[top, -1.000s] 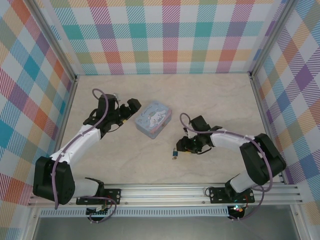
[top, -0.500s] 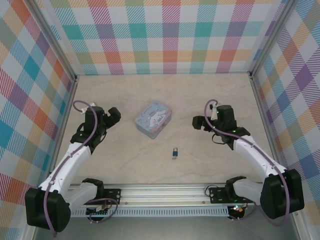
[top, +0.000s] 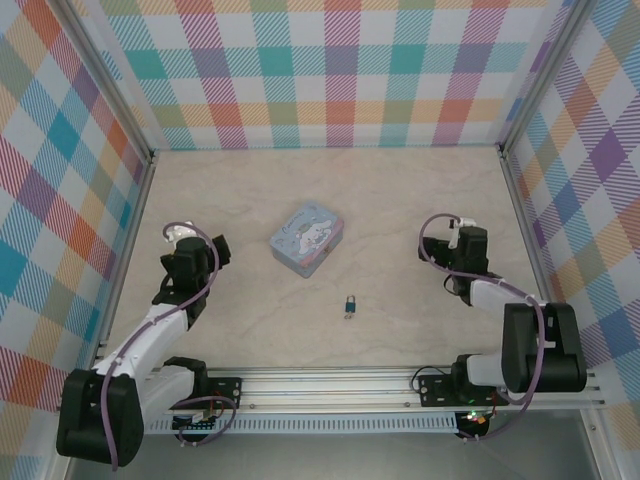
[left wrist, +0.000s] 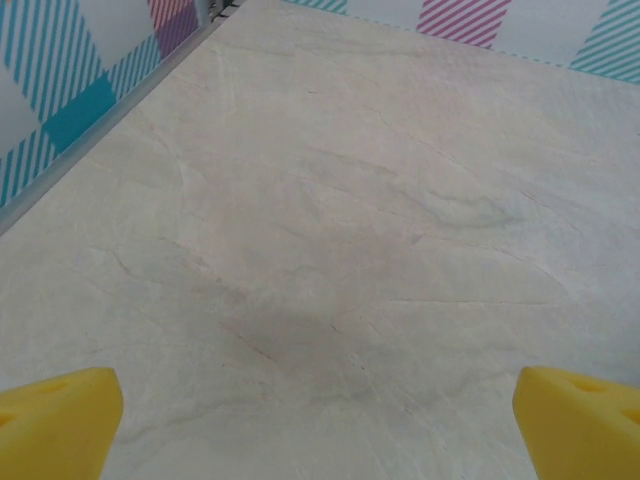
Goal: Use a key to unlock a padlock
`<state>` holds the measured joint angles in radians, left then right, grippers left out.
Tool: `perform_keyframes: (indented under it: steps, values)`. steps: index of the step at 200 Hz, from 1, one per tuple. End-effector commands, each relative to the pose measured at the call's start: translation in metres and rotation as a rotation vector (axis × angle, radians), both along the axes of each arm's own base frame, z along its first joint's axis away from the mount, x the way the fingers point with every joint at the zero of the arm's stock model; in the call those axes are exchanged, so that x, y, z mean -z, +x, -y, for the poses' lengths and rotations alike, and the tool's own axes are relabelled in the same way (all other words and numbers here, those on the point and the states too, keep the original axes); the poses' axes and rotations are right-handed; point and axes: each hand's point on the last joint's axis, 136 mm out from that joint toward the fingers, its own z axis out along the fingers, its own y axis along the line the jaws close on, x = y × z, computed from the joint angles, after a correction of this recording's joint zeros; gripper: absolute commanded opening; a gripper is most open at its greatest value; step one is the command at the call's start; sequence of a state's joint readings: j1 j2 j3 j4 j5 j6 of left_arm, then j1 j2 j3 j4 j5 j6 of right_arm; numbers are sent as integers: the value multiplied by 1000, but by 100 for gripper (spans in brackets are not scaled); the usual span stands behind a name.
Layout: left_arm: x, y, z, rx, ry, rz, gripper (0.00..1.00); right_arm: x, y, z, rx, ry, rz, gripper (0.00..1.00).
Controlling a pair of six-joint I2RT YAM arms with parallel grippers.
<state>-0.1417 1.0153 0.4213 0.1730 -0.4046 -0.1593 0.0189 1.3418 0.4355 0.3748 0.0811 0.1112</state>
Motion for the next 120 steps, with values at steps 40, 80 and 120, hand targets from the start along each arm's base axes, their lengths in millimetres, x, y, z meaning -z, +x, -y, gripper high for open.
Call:
perform_keyframes:
  steps: [40,80,120]
  values:
    - [1,31,21,168,62,125,100,-29,29,-16,-142,-36,310,100]
    - [15,42,31,244,81,122,100,-20,34,-12,-134,-17,267,100]
    - [31,52,36,277,60,143,100,-20,38,-12,-136,-13,247,100]
